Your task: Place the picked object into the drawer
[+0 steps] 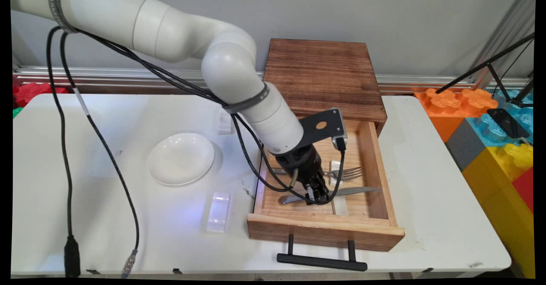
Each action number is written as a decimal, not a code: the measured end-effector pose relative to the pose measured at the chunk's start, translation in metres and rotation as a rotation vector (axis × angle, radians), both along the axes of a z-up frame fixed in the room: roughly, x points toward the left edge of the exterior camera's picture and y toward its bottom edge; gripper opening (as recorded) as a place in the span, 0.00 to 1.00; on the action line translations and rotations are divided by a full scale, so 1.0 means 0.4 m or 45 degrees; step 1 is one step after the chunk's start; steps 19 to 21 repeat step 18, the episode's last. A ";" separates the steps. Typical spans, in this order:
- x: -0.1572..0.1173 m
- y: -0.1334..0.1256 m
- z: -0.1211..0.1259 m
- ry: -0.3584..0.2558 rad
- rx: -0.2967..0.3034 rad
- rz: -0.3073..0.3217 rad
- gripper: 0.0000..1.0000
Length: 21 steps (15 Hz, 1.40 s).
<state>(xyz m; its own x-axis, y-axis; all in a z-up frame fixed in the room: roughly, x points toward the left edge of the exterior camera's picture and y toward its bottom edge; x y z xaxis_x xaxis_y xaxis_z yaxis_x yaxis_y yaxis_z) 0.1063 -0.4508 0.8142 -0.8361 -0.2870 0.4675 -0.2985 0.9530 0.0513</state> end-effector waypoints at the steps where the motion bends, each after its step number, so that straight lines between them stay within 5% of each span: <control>1: -0.002 -0.001 -0.006 0.001 0.005 0.001 0.00; 9: -0.005 -0.009 -0.043 -0.001 0.038 0.013 0.00; 10: -0.005 -0.011 -0.046 -0.001 0.040 0.015 1.00; 21: 0.004 -0.021 -0.048 -0.001 0.051 0.021 1.00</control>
